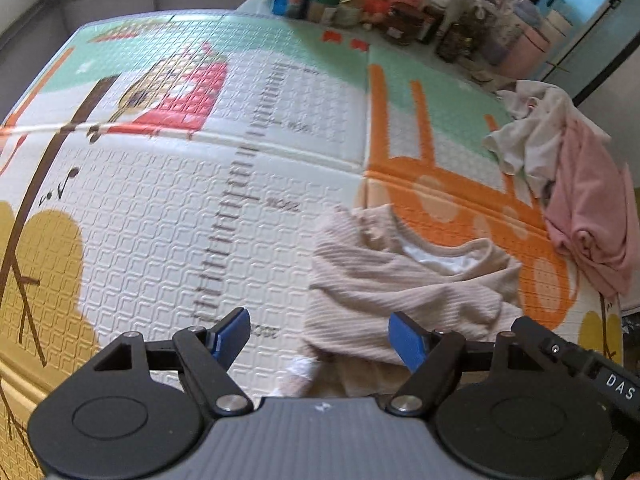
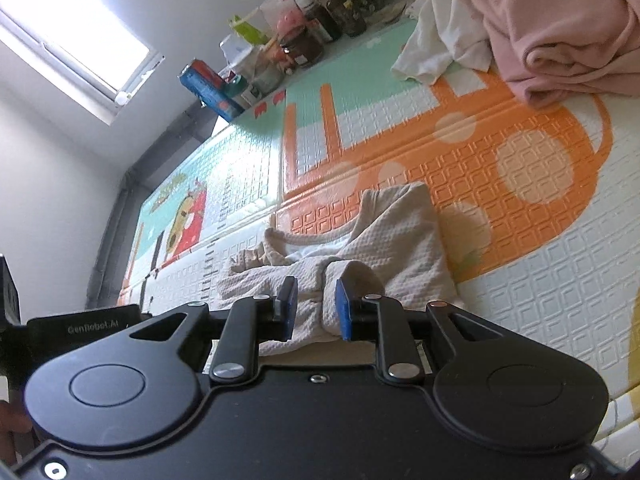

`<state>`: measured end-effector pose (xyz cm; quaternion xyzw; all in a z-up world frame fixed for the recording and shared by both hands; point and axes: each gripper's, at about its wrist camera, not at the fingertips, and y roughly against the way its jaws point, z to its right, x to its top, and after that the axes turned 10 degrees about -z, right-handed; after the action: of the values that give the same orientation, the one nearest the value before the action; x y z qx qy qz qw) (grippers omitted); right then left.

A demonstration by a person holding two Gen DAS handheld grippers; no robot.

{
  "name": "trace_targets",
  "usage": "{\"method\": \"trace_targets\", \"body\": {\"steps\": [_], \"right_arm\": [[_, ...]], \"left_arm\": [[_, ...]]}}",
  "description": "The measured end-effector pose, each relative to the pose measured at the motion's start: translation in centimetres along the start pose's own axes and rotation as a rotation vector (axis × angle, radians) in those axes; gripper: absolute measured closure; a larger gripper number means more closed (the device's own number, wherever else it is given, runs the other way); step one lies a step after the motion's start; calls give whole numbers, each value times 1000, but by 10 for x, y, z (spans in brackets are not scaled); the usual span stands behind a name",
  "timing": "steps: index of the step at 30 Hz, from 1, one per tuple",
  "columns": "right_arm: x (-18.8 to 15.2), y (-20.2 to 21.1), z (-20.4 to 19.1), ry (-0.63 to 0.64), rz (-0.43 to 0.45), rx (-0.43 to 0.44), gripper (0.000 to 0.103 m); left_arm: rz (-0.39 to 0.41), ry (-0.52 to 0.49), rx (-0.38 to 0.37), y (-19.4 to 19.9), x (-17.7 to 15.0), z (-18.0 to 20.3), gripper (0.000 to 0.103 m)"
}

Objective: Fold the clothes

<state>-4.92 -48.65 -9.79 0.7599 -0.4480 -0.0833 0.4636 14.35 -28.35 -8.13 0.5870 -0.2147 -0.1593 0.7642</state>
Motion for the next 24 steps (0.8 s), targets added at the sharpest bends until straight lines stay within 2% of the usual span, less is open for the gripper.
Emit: {"method": "trace_targets", "body": {"steps": [4, 10, 15, 20, 24], "right_arm": [[1, -10, -2, 0, -9, -28, 83], [1, -21, 5, -37, -37, -25, 83], [0, -20, 1, -9, -23, -28, 97], [3, -2, -7, 23, 19, -43, 102], [7, 17, -15, 76, 49, -46, 103]], "left_arm": [[-9, 23, -15, -6, 3, -10, 25], [-34, 58, -30, -20, 6, -19, 25], [-47, 65, -31, -26, 6, -21, 25], [-31, 69, -35, -19, 11, -21, 25], [-19, 68, -43, -13, 14, -16, 24]]}}
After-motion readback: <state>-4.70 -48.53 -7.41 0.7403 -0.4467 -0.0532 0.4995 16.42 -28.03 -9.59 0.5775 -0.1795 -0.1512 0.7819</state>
